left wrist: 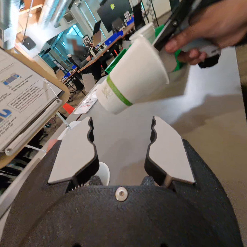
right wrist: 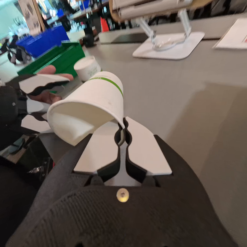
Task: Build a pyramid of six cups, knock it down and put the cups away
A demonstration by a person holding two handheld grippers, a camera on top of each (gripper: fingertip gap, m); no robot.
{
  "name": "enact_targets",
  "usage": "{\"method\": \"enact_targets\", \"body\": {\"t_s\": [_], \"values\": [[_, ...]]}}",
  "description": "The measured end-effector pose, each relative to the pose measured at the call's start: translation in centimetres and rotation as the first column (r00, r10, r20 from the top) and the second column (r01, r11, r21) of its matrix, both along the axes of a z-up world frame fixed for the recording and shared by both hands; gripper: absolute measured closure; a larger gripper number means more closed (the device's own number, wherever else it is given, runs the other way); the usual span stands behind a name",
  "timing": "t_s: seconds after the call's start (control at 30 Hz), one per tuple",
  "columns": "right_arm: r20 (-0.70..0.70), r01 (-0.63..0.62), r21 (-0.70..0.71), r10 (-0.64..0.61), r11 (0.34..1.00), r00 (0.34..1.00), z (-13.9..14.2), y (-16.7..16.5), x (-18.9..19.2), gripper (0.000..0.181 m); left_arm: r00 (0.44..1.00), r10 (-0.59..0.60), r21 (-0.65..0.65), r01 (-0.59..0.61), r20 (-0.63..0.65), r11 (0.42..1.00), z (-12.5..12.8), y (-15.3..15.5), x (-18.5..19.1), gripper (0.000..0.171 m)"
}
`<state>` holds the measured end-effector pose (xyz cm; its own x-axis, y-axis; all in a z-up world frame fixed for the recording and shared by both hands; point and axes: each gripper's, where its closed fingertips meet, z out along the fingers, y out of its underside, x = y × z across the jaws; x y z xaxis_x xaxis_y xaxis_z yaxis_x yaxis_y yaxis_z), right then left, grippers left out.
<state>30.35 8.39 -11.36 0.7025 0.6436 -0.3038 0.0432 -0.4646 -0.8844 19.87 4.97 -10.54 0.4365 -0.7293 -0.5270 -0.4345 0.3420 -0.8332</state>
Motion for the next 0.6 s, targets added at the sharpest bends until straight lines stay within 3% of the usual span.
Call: {"method": "enact_targets", "body": {"t_s": [0.13,0.23,0.3,0.33,0.4,0.5,0.6], "values": [[0.104,-0.113,-0.095,0.123,0.989,0.987,-2.2,-2.0,-2.9,0.180,0.980,0.050,0.235,-0.003,-0.191,0.972,-1.2,-0.4,0.9,0.084],[0.049,-0.244,-0.102,0.250,0.964,0.967,-1.4,-4.1,-5.4,0.180,0.951,0.074,0.348,0.037,-0.301,0.937,-2.4,-0.8,1.1,0.093],[0.031,-0.271,-0.096,0.275,0.958,0.961,-1.2,-4.5,-5.8,0.178,0.949,0.097,0.375,0.024,-0.300,0.927,-2.4,-0.6,1.0,0.090],[0.010,-0.289,-0.071,0.291,0.955,0.957,-0.8,-4.6,-5.9,0.176,0.953,0.083,0.356,0.027,-0.291,0.934,-2.3,-0.7,0.9,0.091],[-0.098,-0.289,0.004,0.288,0.957,0.953,0.7,-4.3,-6.0,0.147,0.970,0.036,0.267,0.030,-0.242,0.963,-2.1,-0.9,1.0,0.091],[-0.322,-0.212,0.119,0.239,0.970,0.916,4.2,-3.4,-5.2,0.110,0.998,0.015,0.066,-0.011,-0.057,0.998,-0.7,-0.7,1.0,0.091],[-0.440,-0.121,0.234,0.216,0.965,0.872,6.8,-2.9,-3.4,0.090,0.988,0.008,-0.172,0.018,0.153,0.985,0.7,-0.5,0.9,0.091]]}}
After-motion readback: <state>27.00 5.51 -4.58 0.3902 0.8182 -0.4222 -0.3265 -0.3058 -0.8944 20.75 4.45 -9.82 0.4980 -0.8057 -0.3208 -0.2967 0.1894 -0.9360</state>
